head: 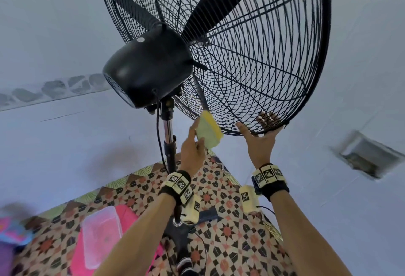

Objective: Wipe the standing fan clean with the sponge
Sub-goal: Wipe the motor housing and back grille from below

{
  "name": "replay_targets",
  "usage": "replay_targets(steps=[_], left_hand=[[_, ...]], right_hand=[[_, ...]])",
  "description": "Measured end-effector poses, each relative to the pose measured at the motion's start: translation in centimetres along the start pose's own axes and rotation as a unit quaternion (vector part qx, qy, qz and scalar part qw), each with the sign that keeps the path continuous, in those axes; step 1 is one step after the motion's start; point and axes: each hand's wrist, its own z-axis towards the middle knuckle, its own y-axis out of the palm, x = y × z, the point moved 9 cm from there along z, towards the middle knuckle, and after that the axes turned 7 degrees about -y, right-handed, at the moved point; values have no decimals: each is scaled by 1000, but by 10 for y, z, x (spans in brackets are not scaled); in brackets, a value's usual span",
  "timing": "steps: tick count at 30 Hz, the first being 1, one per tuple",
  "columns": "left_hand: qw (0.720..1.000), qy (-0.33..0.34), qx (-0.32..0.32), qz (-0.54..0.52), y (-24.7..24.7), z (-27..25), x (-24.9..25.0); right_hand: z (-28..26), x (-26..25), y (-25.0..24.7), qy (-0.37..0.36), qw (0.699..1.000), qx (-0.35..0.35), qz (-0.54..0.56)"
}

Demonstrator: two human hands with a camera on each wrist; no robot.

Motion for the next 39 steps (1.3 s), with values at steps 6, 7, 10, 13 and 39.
replay_targets(steps=[6,7,10,13,39], left_hand=[[1000,6,-24,-5,-3,1,-5],[1000,3,-13,-16,-10,2,-2],[999,-2,31,-43,-27,6,2],[999,2,33,-25,-8,3,-1],[996,-56,33,-64,23,-28,-23]], right_hand=[[2,-5,0,-12,1000,-11,-13],[2,-4,-1,-13,1000,-9,-10],[0,0,-1,-11,1000,-2,6],[0,1,1,-11,1000,2,10],[2,8,0,4,1000,-2,6]])
